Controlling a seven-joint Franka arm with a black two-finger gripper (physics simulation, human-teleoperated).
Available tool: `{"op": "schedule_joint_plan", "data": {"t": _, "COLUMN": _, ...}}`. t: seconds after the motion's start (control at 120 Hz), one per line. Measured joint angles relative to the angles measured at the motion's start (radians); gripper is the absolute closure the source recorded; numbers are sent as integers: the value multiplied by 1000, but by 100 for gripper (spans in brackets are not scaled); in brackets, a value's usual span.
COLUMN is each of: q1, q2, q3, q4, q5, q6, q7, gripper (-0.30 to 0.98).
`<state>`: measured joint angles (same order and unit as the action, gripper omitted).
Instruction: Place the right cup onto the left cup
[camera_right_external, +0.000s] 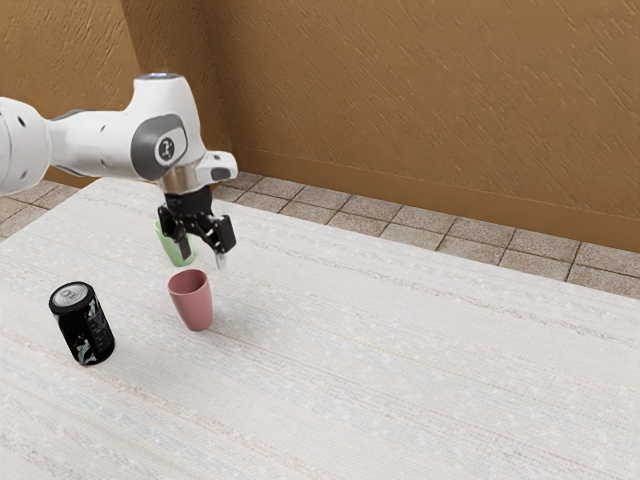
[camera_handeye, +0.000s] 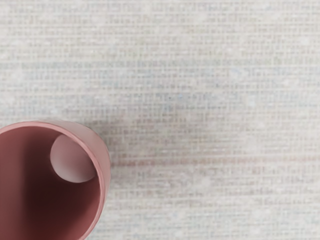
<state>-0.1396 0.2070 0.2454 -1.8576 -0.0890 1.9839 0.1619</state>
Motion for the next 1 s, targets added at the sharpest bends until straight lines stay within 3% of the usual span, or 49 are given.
{"op": "schedule_joint_plan", "data": {"t": 1.0, "q1": 35, "q2": 122, "q3": 11, "q4": -11, "q5": -73, "q6": 75, "q7": -13, "gripper": 24}}
